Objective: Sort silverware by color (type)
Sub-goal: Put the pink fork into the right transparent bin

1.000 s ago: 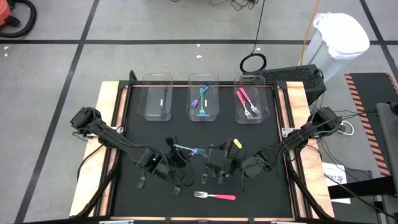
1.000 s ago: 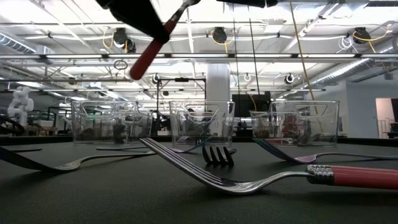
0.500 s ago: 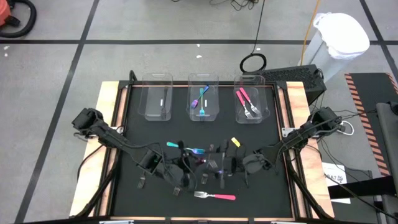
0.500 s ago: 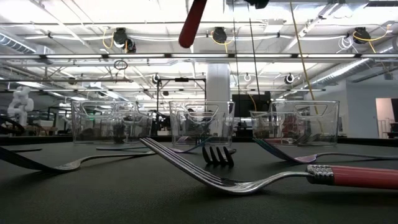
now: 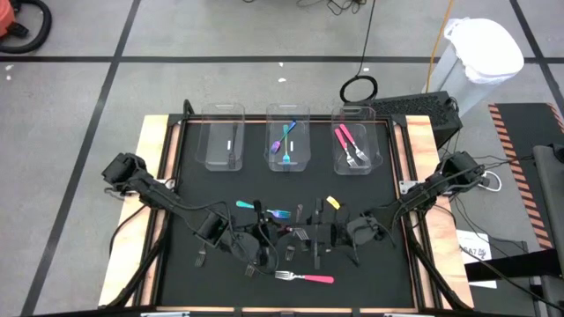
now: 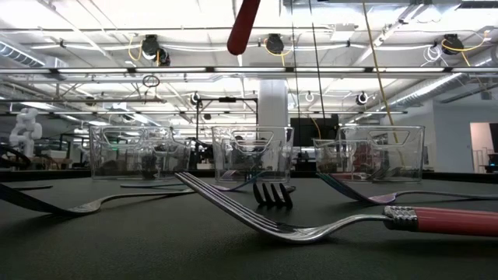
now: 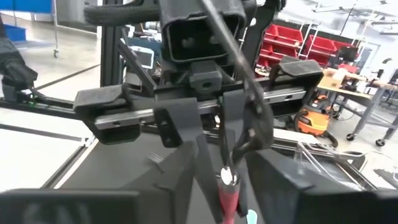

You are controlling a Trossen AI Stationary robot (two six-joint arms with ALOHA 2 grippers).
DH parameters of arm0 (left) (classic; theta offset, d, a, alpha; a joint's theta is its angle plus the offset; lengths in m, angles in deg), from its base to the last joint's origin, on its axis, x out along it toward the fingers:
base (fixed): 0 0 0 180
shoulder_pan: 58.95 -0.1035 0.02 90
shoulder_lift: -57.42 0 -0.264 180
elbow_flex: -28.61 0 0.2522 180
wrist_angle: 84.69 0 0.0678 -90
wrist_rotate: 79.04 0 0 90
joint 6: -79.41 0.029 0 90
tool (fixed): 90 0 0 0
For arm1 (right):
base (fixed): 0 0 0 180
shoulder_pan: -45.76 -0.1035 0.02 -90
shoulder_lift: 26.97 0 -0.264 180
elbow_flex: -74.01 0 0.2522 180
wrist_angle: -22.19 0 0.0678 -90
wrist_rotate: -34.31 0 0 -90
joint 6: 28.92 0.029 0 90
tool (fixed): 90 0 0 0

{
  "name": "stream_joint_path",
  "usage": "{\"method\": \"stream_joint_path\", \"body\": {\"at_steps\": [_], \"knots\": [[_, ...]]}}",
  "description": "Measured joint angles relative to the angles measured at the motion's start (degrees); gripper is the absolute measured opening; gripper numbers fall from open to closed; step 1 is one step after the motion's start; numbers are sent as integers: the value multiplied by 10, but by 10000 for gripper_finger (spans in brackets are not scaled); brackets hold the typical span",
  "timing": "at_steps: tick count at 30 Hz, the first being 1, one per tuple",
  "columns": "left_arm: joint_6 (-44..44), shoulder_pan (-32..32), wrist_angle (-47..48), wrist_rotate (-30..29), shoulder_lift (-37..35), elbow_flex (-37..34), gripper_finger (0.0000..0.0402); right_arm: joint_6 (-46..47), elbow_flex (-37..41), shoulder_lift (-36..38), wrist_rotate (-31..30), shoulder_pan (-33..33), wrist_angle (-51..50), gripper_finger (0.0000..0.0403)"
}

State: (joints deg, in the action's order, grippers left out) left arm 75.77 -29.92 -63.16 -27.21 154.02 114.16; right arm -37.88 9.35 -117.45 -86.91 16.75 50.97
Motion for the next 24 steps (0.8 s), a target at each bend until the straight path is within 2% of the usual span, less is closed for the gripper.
{"method": "stream_joint_path", "body": {"at_steps": [5,7,12,17,20,24], "knots": [[-1,0,1,2,0,0,27,-3,0,0,-1,0,-13,44],[-4,0,1,4,0,0,42,-4,0,0,-1,0,-14,25],[-22,0,-1,2,0,0,91,1,0,0,-4,1,-10,26],[-35,3,-1,-5,0,0,114,-8,0,20,-26,2,-9,28],[-34,11,0,-37,-1,6,122,-25,0,47,-33,0,-18,28],[-33,31,5,-118,-11,11,125,-41,0,104,-39,-11,-37,28]]}}
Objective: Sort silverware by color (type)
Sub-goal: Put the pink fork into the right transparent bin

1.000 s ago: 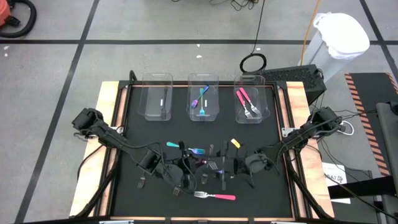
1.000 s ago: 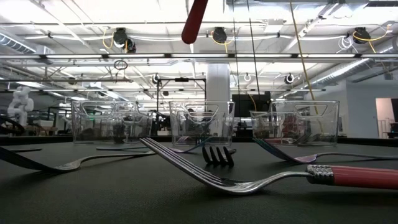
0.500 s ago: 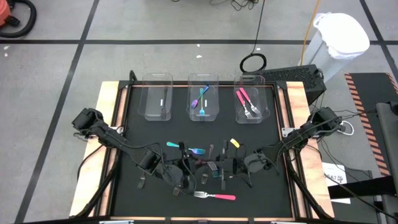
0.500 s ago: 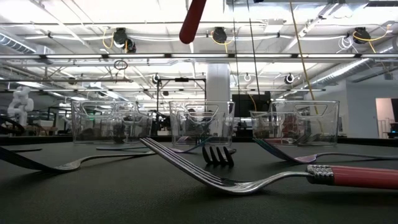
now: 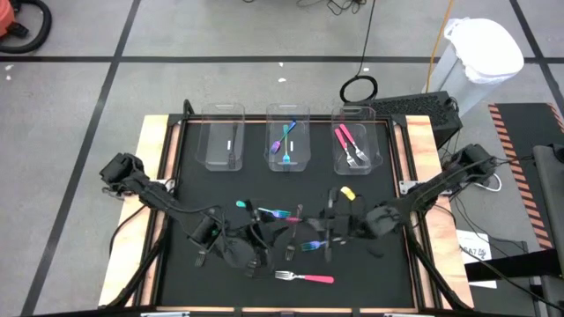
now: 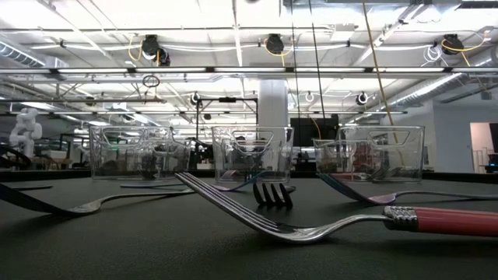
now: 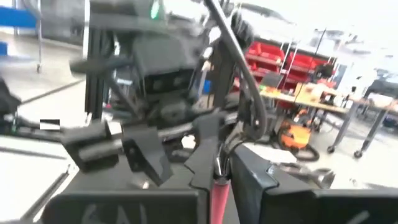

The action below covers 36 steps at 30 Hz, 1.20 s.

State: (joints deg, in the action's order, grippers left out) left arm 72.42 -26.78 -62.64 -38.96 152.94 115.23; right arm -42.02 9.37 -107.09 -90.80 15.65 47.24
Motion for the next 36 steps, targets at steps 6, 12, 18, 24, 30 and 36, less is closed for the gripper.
{"method": "stream_joint_path", "body": {"at_steps": [6,12,18,24,30,36], "knots": [[-2,44,-5,-27,-36,0,125,-45,0,90,-10,-43,-13,30],[12,72,-35,-51,-48,1,125,-98,64,141,48,-74,115,29],[68,68,-151,-43,-48,-25,125,-118,203,98,208,-63,483,29],[153,49,-341,-4,-28,-60,125,-108,200,60,234,-35,511,29],[219,11,-505,74,14,-68,125,-117,131,16,265,-18,511,29],[249,-23,-656,187,56,-68,125,-133,78,-27,311,-4,510,29]]}}
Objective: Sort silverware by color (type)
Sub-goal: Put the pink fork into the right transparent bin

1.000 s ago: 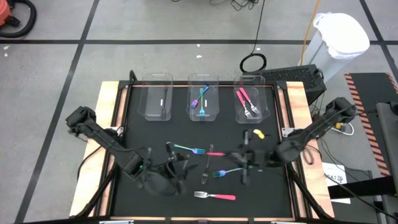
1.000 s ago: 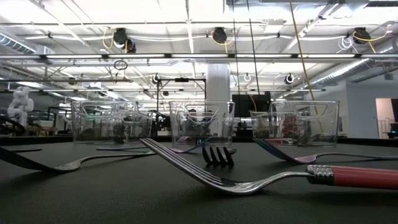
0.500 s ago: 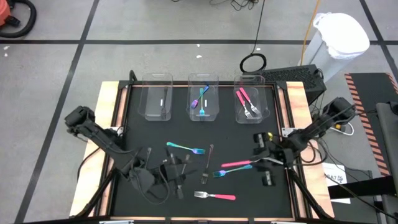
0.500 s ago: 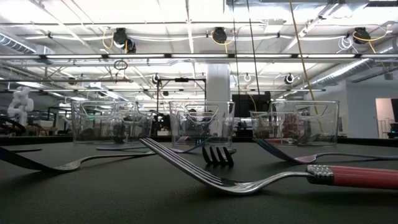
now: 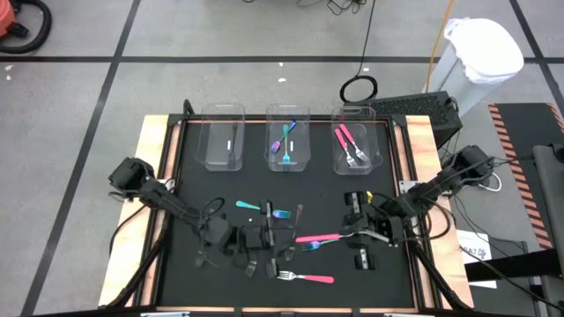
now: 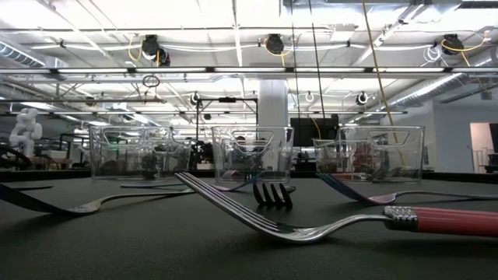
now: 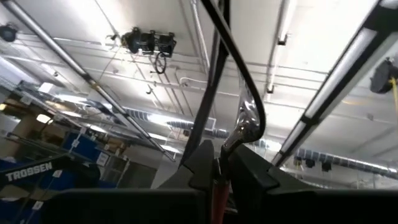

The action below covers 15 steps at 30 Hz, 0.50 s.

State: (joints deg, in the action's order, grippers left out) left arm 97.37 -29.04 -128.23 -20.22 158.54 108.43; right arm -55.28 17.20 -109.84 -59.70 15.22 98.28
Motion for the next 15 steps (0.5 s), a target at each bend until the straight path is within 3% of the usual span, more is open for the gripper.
{"method": "stream_joint_path", "body": {"at_steps": [8,15], "knots": [[85,-14,-166,127,30,0,125,-43,-65,-39,32,3,1,29],[114,-30,-221,219,35,4,125,-76,-104,-58,47,16,-3,30]]}}
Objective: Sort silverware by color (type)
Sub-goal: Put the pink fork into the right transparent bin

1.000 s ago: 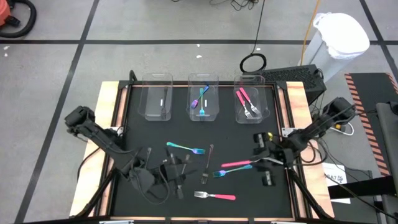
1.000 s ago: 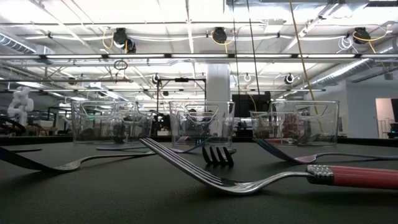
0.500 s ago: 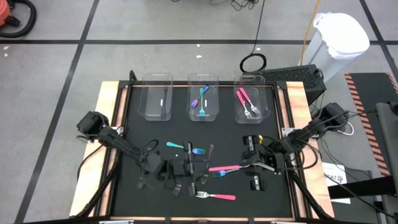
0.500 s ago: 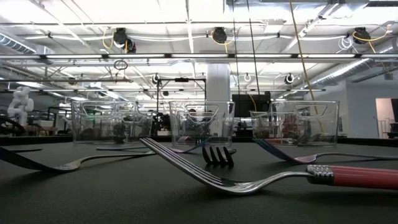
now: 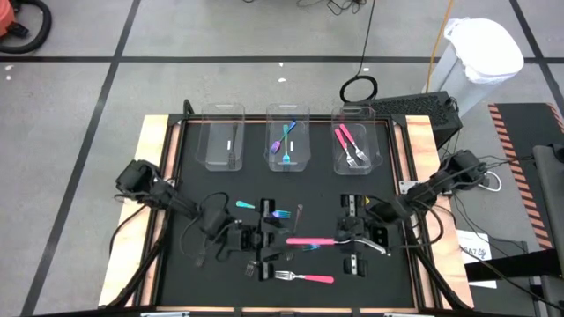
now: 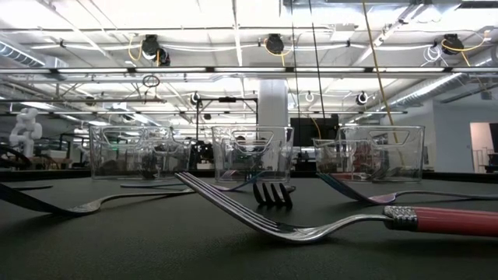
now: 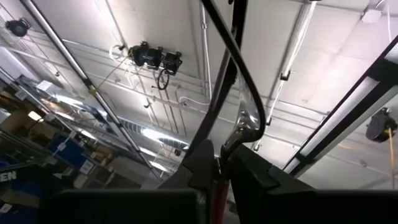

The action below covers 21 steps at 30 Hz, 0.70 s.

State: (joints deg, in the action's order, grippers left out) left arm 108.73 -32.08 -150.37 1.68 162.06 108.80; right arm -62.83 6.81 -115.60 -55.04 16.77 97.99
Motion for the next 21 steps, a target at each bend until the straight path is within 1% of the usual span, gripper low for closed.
{"method": "stream_joint_path", "body": {"at_steps": [4,21], "knots": [[0,-6,5,21,0,14,125,6,-5,-4,12,12,-7,35],[16,-12,8,17,0,15,125,34,-5,-3,9,20,-2,38]]}}
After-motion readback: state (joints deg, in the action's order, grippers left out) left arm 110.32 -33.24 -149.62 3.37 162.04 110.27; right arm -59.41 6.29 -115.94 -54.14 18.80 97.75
